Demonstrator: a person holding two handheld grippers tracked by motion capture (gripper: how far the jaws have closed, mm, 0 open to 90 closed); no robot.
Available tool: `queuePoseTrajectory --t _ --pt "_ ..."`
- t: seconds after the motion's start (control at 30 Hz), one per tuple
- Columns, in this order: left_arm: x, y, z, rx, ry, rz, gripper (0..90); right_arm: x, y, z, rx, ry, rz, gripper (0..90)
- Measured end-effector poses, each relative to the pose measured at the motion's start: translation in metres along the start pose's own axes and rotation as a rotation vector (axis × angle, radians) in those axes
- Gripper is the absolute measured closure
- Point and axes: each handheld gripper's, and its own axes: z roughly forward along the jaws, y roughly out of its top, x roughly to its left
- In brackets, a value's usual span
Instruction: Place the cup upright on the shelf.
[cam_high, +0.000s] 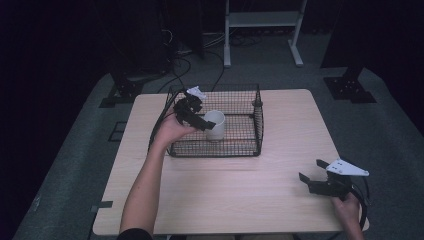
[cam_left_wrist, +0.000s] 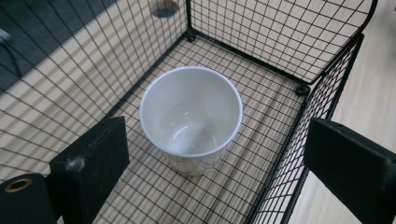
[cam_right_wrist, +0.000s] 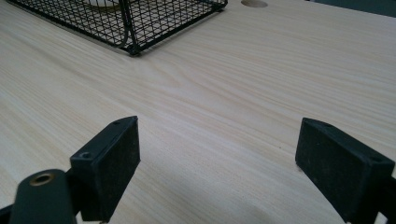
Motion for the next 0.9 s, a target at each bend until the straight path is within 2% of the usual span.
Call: queuePoseTrajectory --t 0.17,0.3,0.4,0.7,0.9 --pt "-0.002 -0.004 -0.01 -0.009 0.007 -0.009 6.4 0.0 0.0 0.0 -0.001 -0.001 -0.001 13.1" --pt "-0.007 -0.008 -0.016 -0.015 0.019 0.004 6.5 0.0 0.0 0.0 0.002 0.001 0.0 13.1" --pt "-0.011 -0.008 -0.02 -0.034 0.011 0.0 6.6 0.0 0.0 0.0 0.003 -0.001 -0.003 13.1" --pt "-0.03 -0.006 -0.032 -0.069 0.012 0.042 6.7 0.0 0.0 0.0 0.003 -0.005 -0.002 13.1" --pt "-0.036 -0.011 -0.036 -0.076 0.007 0.049 6.6 0.0 0.0 0.001 0.004 -0.007 -0.006 13.1"
